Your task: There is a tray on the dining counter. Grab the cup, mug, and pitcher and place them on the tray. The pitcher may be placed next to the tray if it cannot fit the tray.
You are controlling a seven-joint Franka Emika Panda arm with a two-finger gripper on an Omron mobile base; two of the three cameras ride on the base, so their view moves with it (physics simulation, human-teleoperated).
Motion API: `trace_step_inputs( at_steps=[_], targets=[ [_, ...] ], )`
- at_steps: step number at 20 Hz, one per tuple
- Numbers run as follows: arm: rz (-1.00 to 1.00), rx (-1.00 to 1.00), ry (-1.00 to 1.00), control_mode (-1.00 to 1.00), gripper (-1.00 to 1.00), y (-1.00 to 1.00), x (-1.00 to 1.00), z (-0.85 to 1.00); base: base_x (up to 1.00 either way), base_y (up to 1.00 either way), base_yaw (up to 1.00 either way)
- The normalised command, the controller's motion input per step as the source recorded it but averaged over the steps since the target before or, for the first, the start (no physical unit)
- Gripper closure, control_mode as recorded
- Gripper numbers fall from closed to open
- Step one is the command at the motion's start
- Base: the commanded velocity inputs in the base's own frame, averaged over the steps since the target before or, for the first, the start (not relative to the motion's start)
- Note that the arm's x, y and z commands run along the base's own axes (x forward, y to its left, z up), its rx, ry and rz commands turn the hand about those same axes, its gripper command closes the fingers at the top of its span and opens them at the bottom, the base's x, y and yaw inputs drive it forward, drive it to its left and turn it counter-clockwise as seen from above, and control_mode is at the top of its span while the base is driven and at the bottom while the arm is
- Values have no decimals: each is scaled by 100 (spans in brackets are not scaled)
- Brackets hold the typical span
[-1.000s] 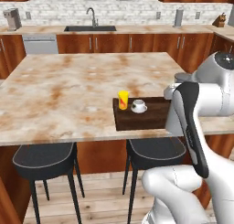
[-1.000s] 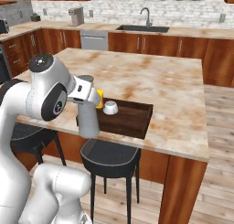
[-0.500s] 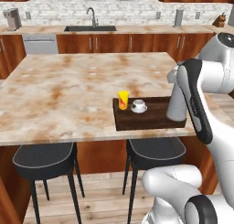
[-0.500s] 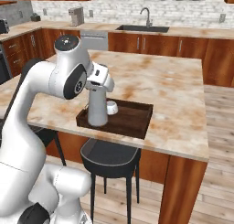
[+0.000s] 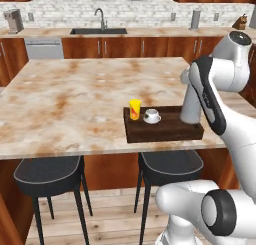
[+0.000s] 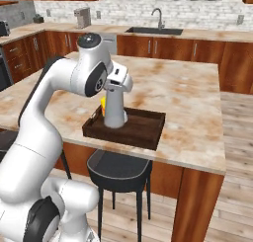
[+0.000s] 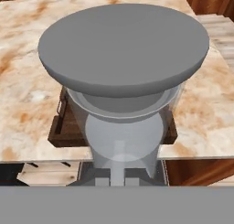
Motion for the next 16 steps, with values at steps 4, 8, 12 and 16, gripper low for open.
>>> trace_step_inputs(
  at_steps=[4, 8, 12, 16],
  targets=[
    [0, 0, 0, -100, 100, -15, 24, -11, 0, 0, 0],
    [0, 0, 0, -100, 100, -25, 4, -20, 0, 0, 0],
    [0, -2, 0, -100, 100, -14, 2, -32, 0, 0, 0],
    [0, -2, 0, -100, 100, -3, 7, -36, 0, 0, 0]
  ],
)
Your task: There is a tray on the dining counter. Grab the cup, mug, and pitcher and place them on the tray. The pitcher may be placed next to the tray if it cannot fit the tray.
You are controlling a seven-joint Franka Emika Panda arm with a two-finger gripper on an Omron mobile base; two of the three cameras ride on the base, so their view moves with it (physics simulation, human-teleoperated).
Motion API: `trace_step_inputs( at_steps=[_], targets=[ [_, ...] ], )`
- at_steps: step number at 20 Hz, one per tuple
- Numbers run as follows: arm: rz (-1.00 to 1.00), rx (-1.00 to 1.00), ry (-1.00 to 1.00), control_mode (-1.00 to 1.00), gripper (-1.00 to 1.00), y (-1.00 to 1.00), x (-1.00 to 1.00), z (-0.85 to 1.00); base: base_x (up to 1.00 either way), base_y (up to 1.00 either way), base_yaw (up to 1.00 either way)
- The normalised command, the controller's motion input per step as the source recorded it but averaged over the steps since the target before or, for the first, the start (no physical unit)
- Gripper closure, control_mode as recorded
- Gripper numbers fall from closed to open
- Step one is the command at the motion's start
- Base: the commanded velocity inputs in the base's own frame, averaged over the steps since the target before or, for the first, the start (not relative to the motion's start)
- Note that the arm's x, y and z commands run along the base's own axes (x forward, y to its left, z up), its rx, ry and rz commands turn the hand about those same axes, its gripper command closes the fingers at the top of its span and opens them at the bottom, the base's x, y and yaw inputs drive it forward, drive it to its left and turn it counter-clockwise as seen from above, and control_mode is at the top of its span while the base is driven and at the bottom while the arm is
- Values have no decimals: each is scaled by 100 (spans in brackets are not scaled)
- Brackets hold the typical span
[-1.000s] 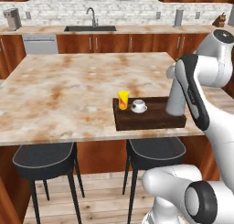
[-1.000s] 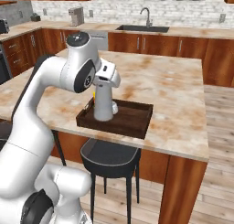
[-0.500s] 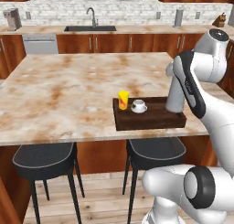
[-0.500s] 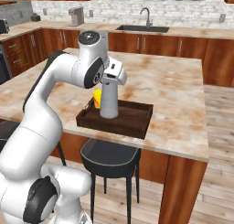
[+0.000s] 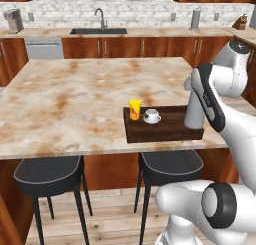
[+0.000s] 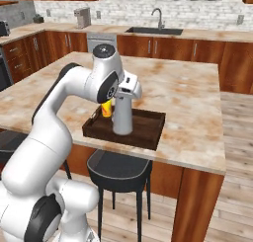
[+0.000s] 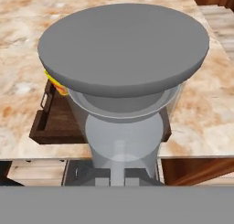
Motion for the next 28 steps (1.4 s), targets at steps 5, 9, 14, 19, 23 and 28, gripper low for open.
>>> trace_step_inputs(
  at_steps=[5, 9, 14, 19, 23, 28],
  targets=[
    [0, -2, 0, -100, 100, 0, 21, -11, 0, 0, 0],
    [0, 0, 0, -100, 100, 0, 30, -2, 0, 0, 0],
    [0, 0, 0, -100, 100, 0, 30, 0, 0, 0, 0],
    [0, 0, 0, -100, 100, 0, 17, -5, 0, 0, 0],
    [0, 0, 0, -100, 100, 0, 3, -14, 0, 0, 0],
    [0, 0, 0, -100, 100, 0, 0, -20, 0, 0, 0]
  ],
)
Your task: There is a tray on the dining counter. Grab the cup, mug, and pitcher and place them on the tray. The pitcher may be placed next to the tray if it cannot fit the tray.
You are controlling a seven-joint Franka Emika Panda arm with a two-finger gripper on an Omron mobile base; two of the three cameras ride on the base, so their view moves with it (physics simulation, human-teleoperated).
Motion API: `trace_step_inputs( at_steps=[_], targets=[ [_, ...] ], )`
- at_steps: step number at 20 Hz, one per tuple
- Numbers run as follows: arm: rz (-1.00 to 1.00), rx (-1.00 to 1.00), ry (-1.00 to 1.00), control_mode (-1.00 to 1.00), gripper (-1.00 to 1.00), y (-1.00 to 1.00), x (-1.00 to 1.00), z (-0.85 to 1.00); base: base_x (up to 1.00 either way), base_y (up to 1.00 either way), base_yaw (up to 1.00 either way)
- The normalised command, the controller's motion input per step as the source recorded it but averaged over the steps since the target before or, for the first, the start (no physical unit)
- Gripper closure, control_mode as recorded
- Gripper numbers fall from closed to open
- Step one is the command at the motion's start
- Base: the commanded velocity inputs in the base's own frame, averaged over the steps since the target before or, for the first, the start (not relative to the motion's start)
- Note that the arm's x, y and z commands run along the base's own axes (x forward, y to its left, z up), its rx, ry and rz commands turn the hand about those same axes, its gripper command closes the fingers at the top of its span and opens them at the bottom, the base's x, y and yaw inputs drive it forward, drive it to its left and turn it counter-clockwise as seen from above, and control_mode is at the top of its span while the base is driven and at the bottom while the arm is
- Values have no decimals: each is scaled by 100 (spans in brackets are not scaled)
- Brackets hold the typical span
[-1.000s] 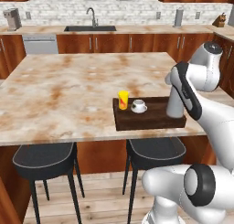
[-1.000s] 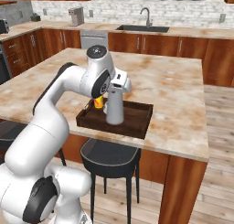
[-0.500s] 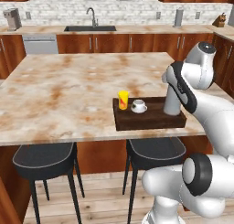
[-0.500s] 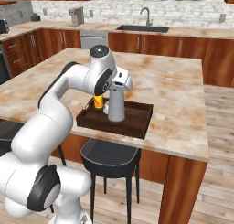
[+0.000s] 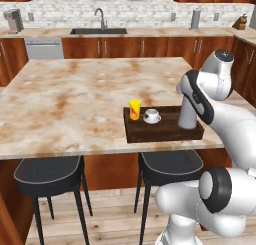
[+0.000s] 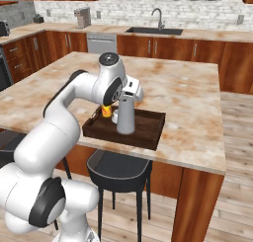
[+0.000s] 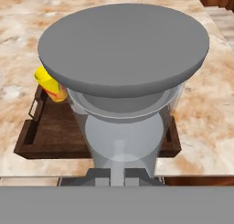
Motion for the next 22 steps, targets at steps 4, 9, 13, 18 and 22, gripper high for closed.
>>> trace_step_inputs(
  at_steps=[4, 9, 13, 18, 22],
  targets=[
    [0, 0, 0, -100, 100, 0, 0, -20, 0, 0, 0],
    [0, 0, 0, -100, 100, 0, 0, -12, 0, 0, 0],
    [0, 0, 0, -100, 100, 0, 0, -10, 0, 0, 0],
    [0, 0, 0, -100, 100, 0, 0, -14, 0, 0, 0],
    [0, 0, 0, -100, 100, 0, 0, -12, 0, 0, 0]
  ],
)
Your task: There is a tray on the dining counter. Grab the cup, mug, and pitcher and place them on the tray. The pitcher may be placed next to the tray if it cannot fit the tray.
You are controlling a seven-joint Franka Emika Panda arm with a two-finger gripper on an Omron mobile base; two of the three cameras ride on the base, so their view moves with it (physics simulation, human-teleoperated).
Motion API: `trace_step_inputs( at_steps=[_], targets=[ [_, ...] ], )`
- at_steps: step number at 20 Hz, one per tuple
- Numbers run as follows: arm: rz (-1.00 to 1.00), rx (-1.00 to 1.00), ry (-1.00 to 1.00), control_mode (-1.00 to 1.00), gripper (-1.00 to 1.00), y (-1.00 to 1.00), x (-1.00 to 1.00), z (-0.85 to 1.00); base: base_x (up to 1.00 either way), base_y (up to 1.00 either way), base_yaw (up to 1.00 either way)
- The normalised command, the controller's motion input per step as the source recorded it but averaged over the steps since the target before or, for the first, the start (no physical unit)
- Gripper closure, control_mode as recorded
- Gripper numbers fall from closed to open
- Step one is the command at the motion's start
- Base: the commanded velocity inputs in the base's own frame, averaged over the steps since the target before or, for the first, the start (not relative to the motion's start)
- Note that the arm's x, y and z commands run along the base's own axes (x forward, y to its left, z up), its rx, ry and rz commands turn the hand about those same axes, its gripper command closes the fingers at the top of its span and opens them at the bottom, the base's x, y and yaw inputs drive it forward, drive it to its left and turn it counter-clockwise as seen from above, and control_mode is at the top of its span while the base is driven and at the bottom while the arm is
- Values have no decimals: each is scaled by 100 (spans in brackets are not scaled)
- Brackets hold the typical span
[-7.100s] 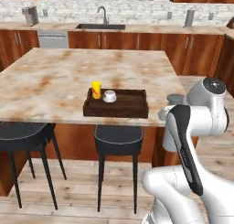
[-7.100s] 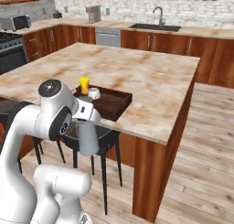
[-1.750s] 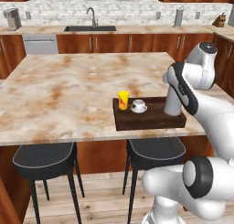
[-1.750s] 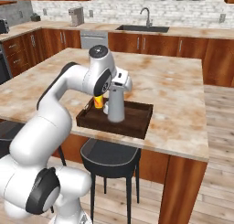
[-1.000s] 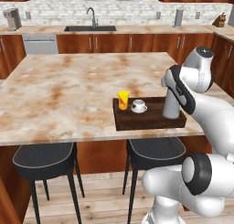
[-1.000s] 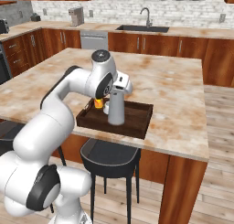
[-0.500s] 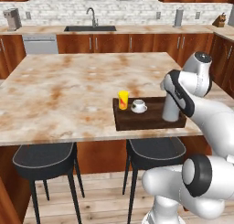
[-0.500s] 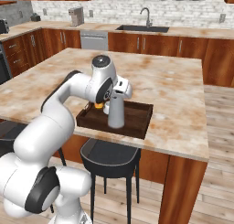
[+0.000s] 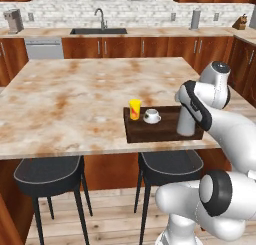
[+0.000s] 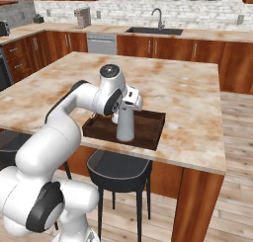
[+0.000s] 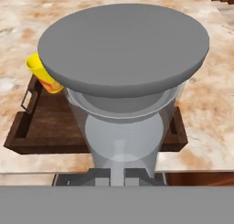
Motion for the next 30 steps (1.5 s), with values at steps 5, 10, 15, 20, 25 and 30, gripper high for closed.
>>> trace_step_inputs(
  at_steps=[5, 10, 15, 20, 25, 30],
  targets=[
    [0, 0, 0, -100, 100, 0, 2, -3, 0, 0, 0],
    [0, 0, 0, -100, 100, 0, 13, 0, 0, 0, 0],
    [0, 0, 0, -100, 100, 0, 36, 0, 0, 0, 0],
    [0, 0, 0, -100, 100, -4, 50, 0, 0, 0, 0],
    [0, 0, 0, -100, 100, -15, 54, 0, 0, 0, 0],
    [0, 0, 0, -100, 100, -27, 50, 0, 0, 0, 0]
  ],
)
